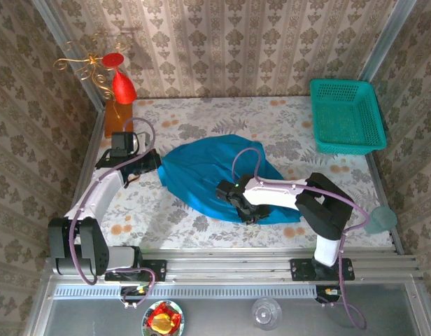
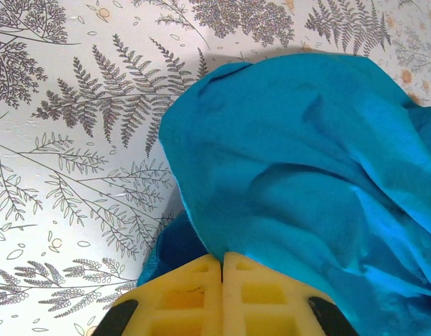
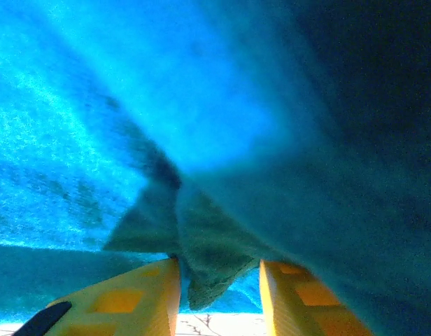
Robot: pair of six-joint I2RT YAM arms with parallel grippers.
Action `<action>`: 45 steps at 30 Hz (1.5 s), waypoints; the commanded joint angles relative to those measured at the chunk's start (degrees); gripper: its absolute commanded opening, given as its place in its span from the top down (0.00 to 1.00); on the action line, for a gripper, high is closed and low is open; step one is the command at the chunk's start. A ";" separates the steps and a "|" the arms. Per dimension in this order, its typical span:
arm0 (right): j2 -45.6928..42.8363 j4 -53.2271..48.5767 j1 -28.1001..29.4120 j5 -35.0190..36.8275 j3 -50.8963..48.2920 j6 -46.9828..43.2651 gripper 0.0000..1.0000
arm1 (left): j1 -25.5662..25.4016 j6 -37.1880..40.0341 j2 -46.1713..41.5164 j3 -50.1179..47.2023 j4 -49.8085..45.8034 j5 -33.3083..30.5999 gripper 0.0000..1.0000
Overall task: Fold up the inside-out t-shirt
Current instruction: Turn the T-shirt inside out at the center of the table.
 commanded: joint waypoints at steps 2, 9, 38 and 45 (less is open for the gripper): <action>-1.90 -3.20 0.34 5.16 -0.94 2.07 0.78 | 0.64 0.95 -0.28 1.39 -0.57 0.65 1.00; -5.24 -5.10 0.43 7.88 -0.31 2.55 1.00 | 0.69 0.90 -0.71 0.40 -1.02 0.70 1.00; -37.68 -2.68 -23.92 9.89 -5.76 -5.40 1.00 | -3.27 -10.69 -8.36 -16.88 1.52 1.20 0.64; -37.42 -1.79 -23.97 9.28 -6.00 -5.48 1.00 | -3.92 -8.04 -3.89 -13.29 -0.88 5.09 0.53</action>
